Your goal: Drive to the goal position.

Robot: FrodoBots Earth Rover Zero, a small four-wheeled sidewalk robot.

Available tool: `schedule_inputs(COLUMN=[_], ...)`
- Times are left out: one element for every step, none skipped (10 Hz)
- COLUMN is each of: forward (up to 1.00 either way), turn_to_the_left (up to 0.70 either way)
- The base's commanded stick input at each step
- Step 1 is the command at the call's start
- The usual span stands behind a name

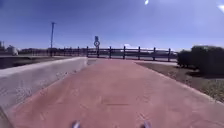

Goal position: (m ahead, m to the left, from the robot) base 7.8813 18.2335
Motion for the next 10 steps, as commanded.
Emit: schedule_inputs(forward=[1.00,1.00,1.00,1.00,1.00,1.00,1.00,1.00,1.00,1.00], turn_to_the_left=[0.00,0.00,0.00,0.00,0.00,0.00,0.00,0.00,0.00,0.00])
